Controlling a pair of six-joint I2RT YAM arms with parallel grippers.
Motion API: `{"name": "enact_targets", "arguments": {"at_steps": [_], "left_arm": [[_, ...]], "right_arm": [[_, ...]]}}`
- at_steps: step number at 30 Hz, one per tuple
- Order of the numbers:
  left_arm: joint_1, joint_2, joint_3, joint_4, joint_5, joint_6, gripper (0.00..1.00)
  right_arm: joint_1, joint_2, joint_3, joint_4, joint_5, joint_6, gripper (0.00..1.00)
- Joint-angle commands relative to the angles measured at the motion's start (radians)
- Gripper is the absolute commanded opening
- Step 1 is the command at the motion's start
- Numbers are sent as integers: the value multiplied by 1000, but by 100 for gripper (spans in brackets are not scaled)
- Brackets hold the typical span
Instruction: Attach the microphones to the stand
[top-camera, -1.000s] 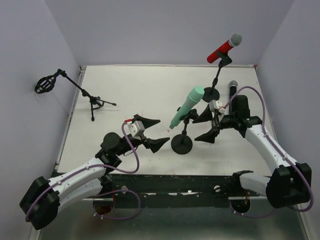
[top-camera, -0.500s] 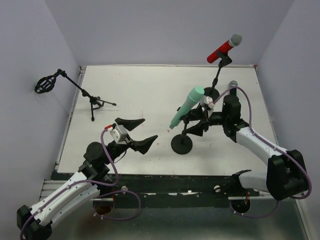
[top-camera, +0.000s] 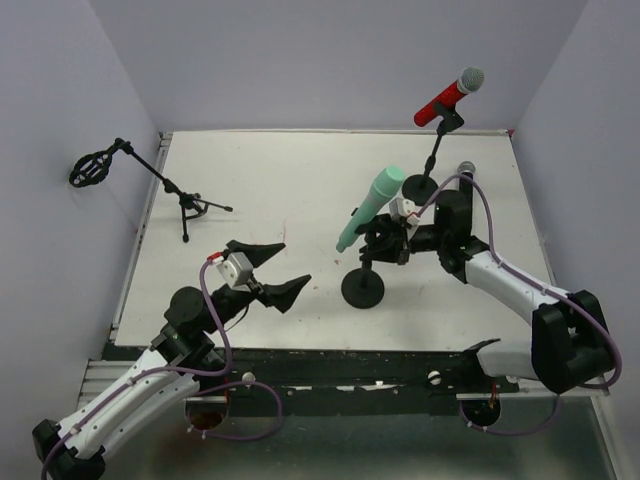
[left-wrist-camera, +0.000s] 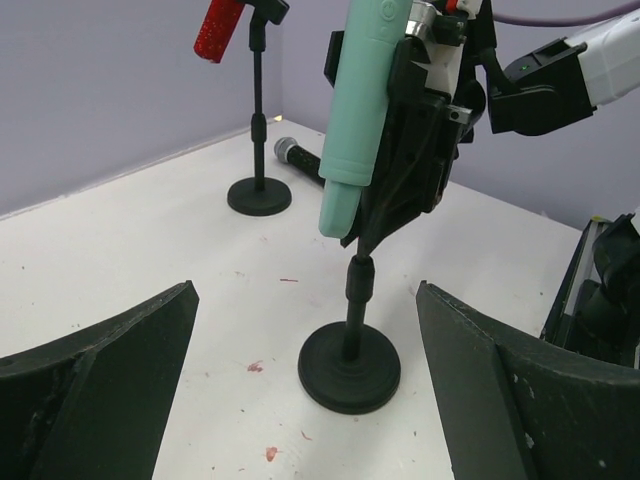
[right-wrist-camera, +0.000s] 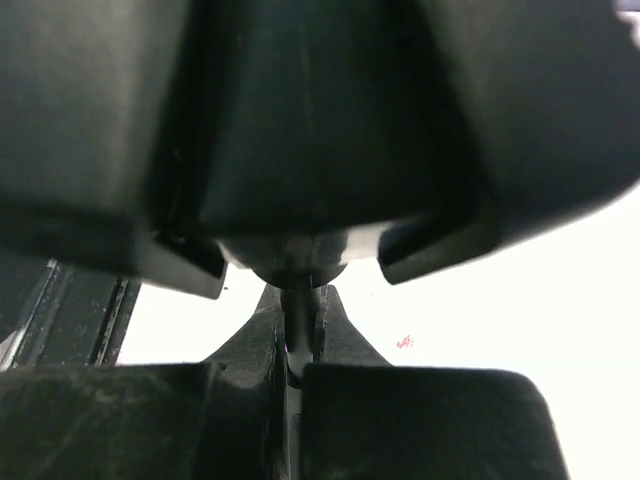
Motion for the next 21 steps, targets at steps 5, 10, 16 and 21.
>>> {"name": "enact_targets", "arguments": {"at_steps": [5, 10, 16, 21], "left_arm": [[-2, -66, 37, -98, -59, -15, 98], [-2, -77, 74, -170, -94, 0, 98], [-2, -103, 84, -216, -146, -17, 98], [-2, -129, 64, -221, -181, -46, 98]], "right_arm": [[9, 108, 159, -9, 21, -88, 0], [9, 269, 383, 112, 116, 0, 0], [9, 510, 609, 366, 307, 201, 0], [7, 677, 782, 401, 453, 194, 0]]}}
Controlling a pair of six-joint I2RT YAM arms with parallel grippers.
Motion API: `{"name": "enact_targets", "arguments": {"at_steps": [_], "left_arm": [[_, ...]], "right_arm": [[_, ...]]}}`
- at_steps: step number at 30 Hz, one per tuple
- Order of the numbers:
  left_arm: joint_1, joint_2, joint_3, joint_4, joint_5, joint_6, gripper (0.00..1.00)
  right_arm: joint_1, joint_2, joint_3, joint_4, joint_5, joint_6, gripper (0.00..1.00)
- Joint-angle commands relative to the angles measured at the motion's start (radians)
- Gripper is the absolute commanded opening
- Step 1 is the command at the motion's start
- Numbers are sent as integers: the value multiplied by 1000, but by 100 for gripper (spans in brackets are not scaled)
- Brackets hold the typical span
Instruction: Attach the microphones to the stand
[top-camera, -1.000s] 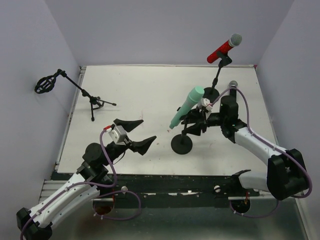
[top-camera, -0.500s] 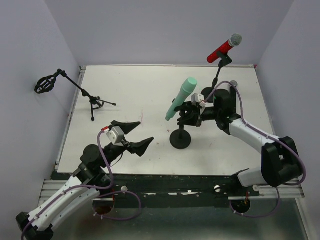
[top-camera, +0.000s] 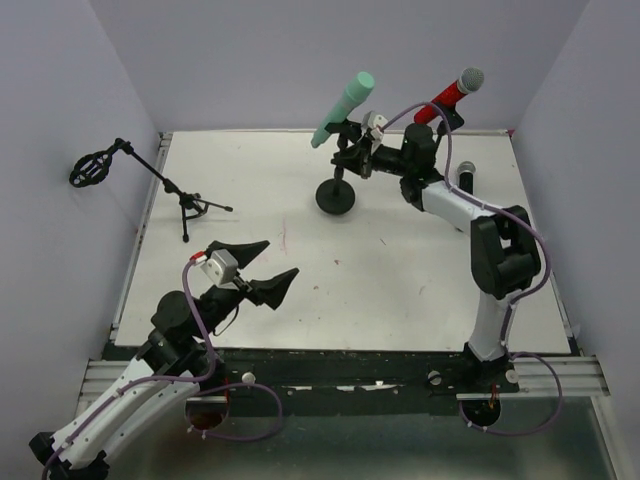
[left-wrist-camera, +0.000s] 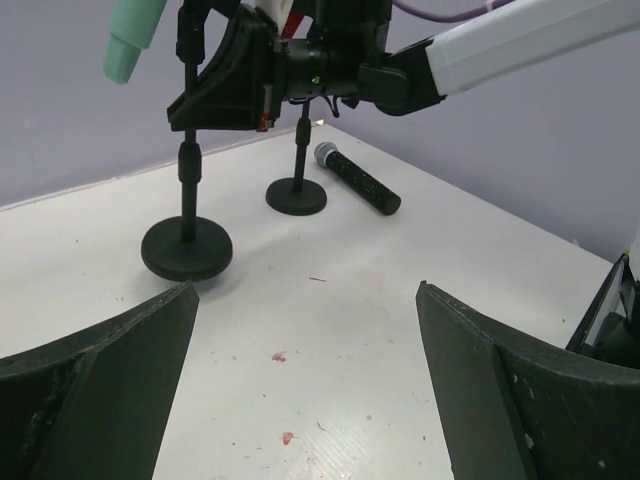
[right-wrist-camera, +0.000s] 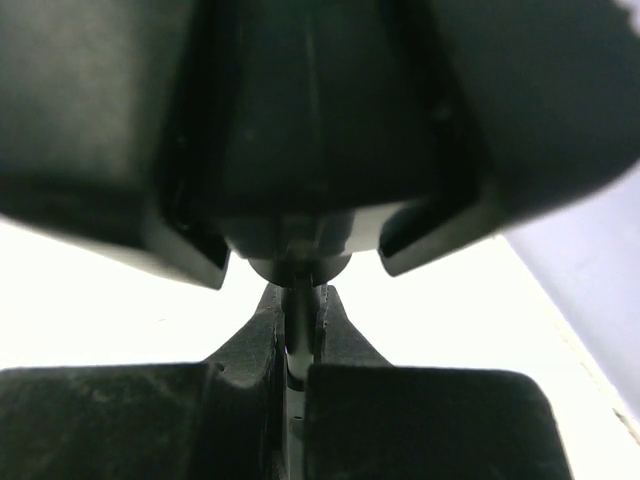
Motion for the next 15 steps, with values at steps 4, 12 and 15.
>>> {"name": "enact_targets", "arguments": {"at_steps": [4, 12, 15], "left_arm": [[-2, -16, 4, -47, -84, -14, 98], [-2, -7, 9, -50, -80, 0, 98], [-2, -16, 1, -47, -77, -5, 98]], "right_arm": [[-1, 170, 198, 127, 237, 0, 0], [-14, 197, 152, 165, 326, -50, 1], [-14, 183, 92, 190, 324, -49, 13]]}}
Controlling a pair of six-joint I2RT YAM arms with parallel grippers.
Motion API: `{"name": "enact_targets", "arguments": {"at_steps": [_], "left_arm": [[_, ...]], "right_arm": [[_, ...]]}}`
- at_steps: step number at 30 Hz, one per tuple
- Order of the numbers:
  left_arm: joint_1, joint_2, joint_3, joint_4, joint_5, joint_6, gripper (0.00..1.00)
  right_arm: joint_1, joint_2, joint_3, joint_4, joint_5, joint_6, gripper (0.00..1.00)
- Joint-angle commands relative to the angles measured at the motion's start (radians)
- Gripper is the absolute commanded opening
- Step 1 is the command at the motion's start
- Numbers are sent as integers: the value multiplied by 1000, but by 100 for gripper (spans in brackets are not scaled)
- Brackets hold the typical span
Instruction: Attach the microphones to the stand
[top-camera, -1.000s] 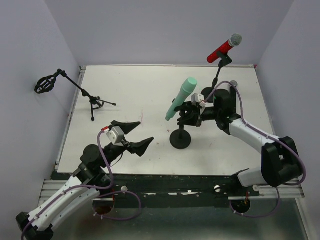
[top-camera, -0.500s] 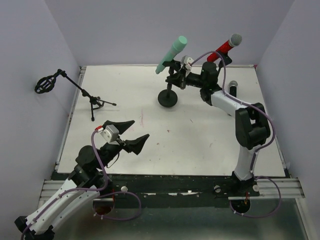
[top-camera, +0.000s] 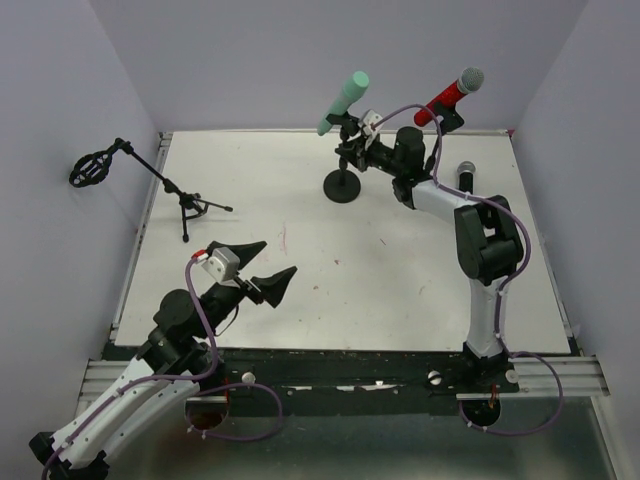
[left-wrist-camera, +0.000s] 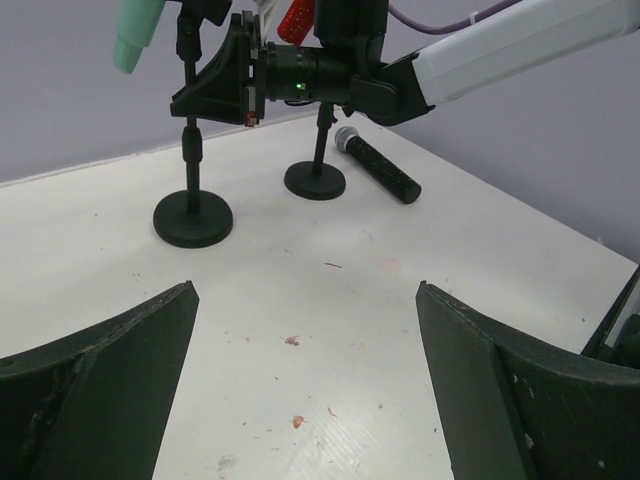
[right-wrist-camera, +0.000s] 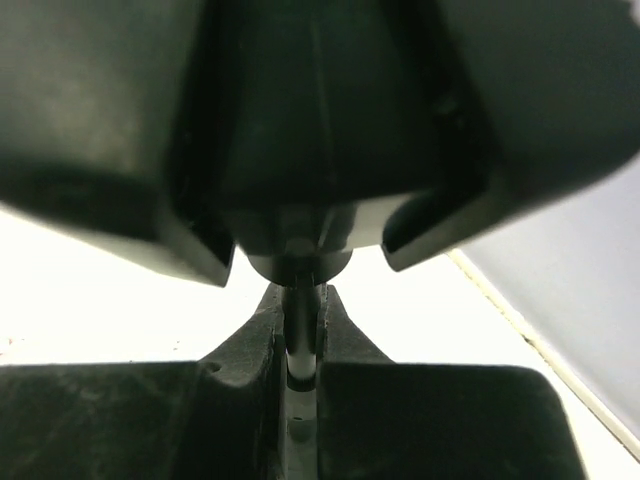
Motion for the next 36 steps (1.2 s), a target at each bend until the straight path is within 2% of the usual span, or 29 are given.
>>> {"name": "enact_targets", "arguments": {"at_steps": [1, 4, 13, 15, 16, 21, 27, 29, 33, 36], "left_arm": [[-2, -15, -1, -1, -16, 3, 98], [-2, -28, -9, -1, -17, -8, 98], [-2, -67, -2, -45, -12, -38, 98], [-2, -67, 10, -70, -20, -54, 98], [-2, -65, 14, -70, -23, -61, 98], [-2, -16, 54, -125, -31, -109, 98], [29, 116, 148, -205, -92, -149, 98], [124, 169, 178, -213, -31, -169, 98], [470, 298, 218, -155, 330, -299, 99], [636, 384, 255, -147, 411, -339, 98]], "right_arm": [[-6, -29, -59, 133, 39, -19, 18], [-6, -42, -91, 128, 36, -7, 28], [-18, -102, -172, 122, 60, 74, 79], [-21, -124, -195, 110, 62, 91, 96], [-22, -136, -209, 105, 60, 94, 100], [-24, -183, -263, 47, 67, 108, 100], [-24, -286, -365, -48, 93, 91, 100], [-24, -329, -396, -100, 100, 70, 100], [-24, -430, -418, -270, 105, 28, 100], [-24, -521, -448, -391, 76, 16, 100]]}}
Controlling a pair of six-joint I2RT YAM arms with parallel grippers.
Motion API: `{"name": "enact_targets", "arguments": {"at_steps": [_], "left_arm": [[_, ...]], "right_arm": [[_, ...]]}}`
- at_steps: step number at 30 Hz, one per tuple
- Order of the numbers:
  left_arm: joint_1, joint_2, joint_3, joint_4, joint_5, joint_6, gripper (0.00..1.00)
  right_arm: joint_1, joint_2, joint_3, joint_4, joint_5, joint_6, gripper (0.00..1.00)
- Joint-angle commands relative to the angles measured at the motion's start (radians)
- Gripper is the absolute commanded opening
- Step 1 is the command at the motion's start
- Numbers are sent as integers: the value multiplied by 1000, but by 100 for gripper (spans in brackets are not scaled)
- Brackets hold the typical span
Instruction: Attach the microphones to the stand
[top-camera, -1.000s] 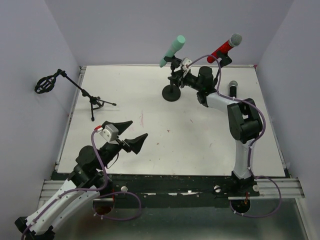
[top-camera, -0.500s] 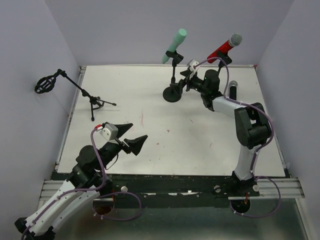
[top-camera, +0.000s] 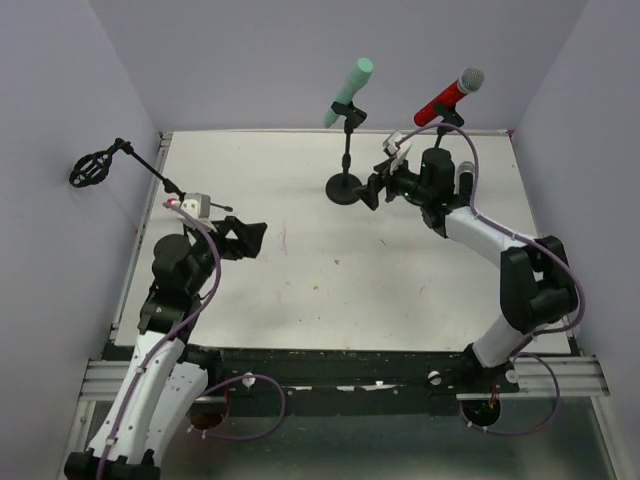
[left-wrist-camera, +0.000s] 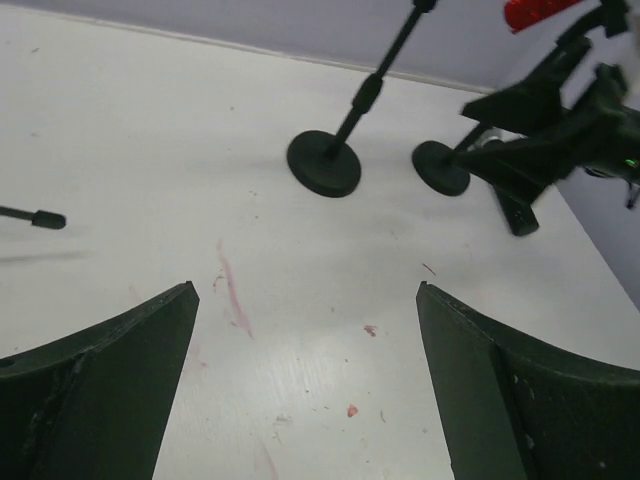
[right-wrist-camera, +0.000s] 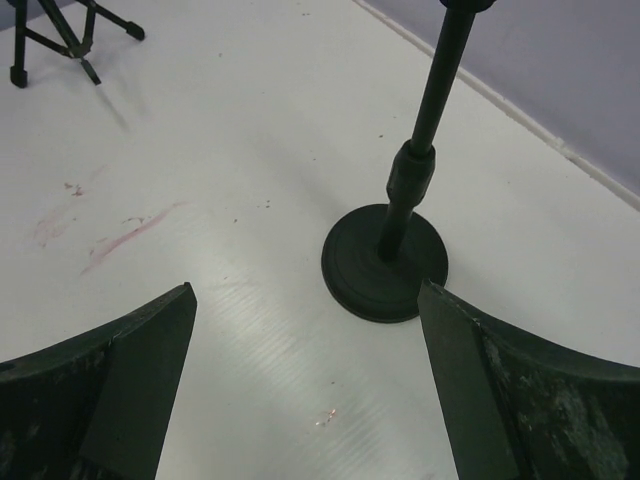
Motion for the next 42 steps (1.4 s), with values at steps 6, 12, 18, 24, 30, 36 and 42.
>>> {"name": "enact_targets", "arguments": {"at_steps": [6, 12, 18, 24, 30, 36, 42], "left_arm": [[293, 181, 110, -36, 28, -21, 98], [362, 322, 145, 13, -138, 67, 98], [466, 478, 229, 13, -156, 62, 96], [495, 563, 256, 112, -265, 124, 94], [508, 679, 315, 155, -346, 180, 93], [509, 796, 381, 211, -445, 210, 91], [511, 919, 484, 230, -468, 216, 81]], "right_arm": [[-3, -300, -127, -385, -141, -102, 100], [-3, -393, -150, -572, -297, -142, 100], [-4, -480, -229, -569, -371, -168, 100], [-9, -511, -250, -562, -389, -191, 100], [-10, -491, -211, -615, -391, -200, 100], [-9, -505, -211, -615, -391, -205, 100], [-9, -482, -199, -635, -399, -218, 100]]}}
